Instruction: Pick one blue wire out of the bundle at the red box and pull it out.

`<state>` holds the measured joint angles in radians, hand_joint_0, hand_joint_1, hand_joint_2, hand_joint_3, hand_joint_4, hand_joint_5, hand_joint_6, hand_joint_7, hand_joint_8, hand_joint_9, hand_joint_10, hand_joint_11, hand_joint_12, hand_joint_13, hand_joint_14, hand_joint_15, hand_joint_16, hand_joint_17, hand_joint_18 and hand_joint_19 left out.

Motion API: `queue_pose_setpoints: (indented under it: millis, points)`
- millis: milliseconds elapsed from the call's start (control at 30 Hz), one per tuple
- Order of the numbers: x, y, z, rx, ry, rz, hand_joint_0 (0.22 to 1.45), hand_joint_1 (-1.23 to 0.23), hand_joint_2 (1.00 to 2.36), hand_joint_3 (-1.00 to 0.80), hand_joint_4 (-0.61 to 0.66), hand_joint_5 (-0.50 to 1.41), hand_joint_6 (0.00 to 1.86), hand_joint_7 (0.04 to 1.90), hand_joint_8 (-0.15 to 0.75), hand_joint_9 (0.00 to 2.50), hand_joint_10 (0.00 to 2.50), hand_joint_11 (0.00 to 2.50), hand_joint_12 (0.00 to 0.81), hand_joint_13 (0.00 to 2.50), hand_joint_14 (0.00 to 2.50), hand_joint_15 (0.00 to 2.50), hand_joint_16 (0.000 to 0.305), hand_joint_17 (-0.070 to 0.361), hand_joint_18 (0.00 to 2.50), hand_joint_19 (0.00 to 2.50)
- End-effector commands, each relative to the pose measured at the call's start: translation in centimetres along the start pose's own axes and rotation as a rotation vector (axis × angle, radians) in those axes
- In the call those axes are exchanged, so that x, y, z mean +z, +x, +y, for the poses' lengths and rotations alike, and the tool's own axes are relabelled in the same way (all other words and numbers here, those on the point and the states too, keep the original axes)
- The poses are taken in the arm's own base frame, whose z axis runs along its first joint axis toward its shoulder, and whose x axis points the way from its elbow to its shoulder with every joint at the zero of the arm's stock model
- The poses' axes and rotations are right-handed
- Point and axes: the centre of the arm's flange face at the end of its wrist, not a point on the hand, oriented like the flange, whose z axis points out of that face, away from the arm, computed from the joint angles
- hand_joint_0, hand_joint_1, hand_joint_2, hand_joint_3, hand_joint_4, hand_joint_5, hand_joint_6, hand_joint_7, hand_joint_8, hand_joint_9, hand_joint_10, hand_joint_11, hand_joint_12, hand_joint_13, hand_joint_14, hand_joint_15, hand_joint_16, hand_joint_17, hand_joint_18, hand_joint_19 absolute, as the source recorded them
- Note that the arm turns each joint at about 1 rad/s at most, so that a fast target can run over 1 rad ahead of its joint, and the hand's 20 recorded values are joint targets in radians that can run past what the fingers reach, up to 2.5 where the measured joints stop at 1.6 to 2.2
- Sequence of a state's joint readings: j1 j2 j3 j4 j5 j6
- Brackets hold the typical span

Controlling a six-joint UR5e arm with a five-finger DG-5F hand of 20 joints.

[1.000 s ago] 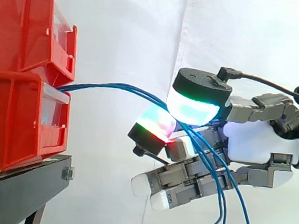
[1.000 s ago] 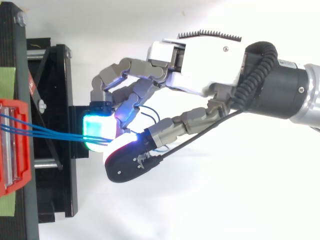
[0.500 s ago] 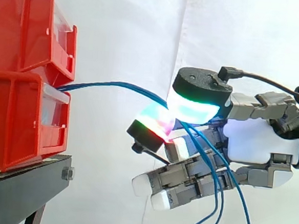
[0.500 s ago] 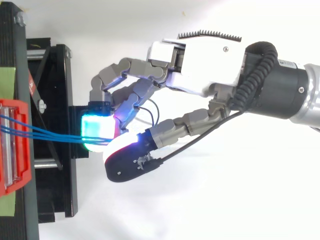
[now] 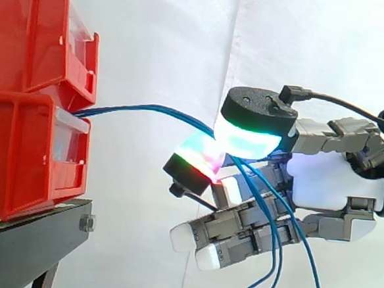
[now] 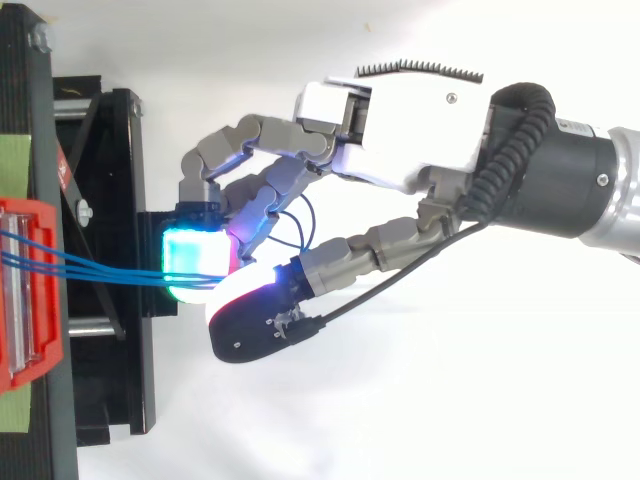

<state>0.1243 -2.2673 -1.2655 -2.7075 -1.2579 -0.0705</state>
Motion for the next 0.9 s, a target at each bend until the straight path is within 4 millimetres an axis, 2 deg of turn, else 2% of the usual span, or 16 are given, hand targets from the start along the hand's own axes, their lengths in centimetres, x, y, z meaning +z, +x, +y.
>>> queue_pose_setpoints:
  millis: [0, 233, 467, 867]
  points:
    - [0.0, 0.0, 0.01, 0.0, 0.0, 0.0, 0.58, -0.74, 1.01, -0.16, 0.22, -0.14, 0.81, 1.18, 0.274, 1.03, 0.02, 0.72, 0.413, 0.63, 0.01, 0.38, 0.068, 0.153, 0.53, 0.38]
    - [0.0, 0.0, 0.01, -0.002, 0.0, 0.0, 0.57, -0.68, 1.0, -0.11, 0.17, -0.13, 0.83, 1.21, 0.28, 1.11, 0.02, 0.7, 0.438, 0.68, 0.01, 0.37, 0.074, 0.167, 0.59, 0.38]
    - [0.0, 0.0, 0.01, 0.0, 0.0, 0.0, 0.58, -0.58, 1.0, -0.14, 0.13, -0.11, 0.81, 1.21, 0.26, 1.15, 0.02, 0.68, 0.441, 0.7, 0.01, 0.37, 0.074, 0.167, 0.6, 0.39]
    - [0.0, 0.0, 0.01, 0.002, 0.0, 0.0, 0.59, -0.53, 1.01, -0.2, 0.17, -0.08, 0.79, 1.28, 0.232, 1.19, 0.02, 0.7, 0.415, 0.71, 0.02, 0.37, 0.068, 0.153, 0.58, 0.39]
